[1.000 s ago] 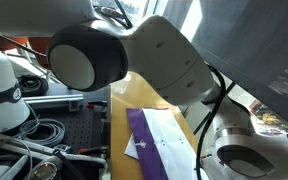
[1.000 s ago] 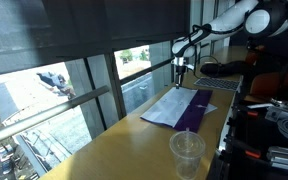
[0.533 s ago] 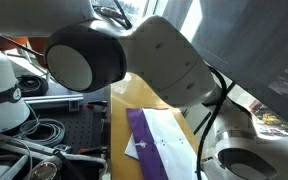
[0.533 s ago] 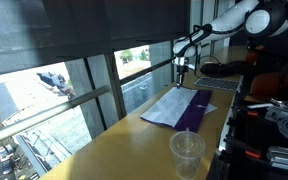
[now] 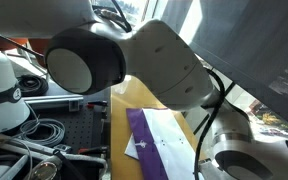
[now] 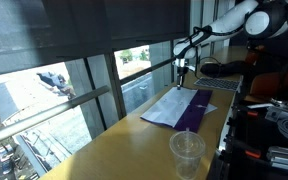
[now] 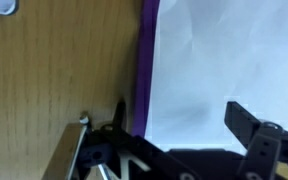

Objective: Close the purple file holder

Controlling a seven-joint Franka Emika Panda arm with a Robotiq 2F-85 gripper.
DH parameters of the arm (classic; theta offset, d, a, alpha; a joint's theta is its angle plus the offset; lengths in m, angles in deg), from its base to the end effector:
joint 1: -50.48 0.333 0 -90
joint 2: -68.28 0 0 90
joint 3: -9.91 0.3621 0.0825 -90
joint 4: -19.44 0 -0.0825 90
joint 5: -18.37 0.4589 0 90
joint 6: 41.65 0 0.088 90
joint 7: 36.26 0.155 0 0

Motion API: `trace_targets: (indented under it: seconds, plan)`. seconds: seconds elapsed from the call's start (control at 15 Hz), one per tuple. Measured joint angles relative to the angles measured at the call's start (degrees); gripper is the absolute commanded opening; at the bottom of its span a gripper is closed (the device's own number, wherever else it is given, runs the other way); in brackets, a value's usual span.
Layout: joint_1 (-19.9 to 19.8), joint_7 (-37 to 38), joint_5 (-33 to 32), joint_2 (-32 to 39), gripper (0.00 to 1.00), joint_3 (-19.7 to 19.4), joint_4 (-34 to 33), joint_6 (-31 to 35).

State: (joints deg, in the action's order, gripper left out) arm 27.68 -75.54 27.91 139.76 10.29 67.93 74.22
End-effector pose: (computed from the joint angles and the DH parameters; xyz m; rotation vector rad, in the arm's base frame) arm 0.8244 -0.3244 0.0524 -2.9564 -0.3142 -0.0262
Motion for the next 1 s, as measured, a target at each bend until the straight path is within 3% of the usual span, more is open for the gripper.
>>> trace_targets:
  seconds: [0.07, 0.67, 1.0]
  plan:
    - [0.0, 0.0, 0.0, 0.03, 0.74, 0.0, -0.03, 0.0]
    - [-0.05, 0.06, 0.07, 0.04, 0.05, 0.01, -1.06, 0.01]
    - [-0.58, 0.06, 1.18, 0.02, 0.0, 0.02, -1.8, -0.2]
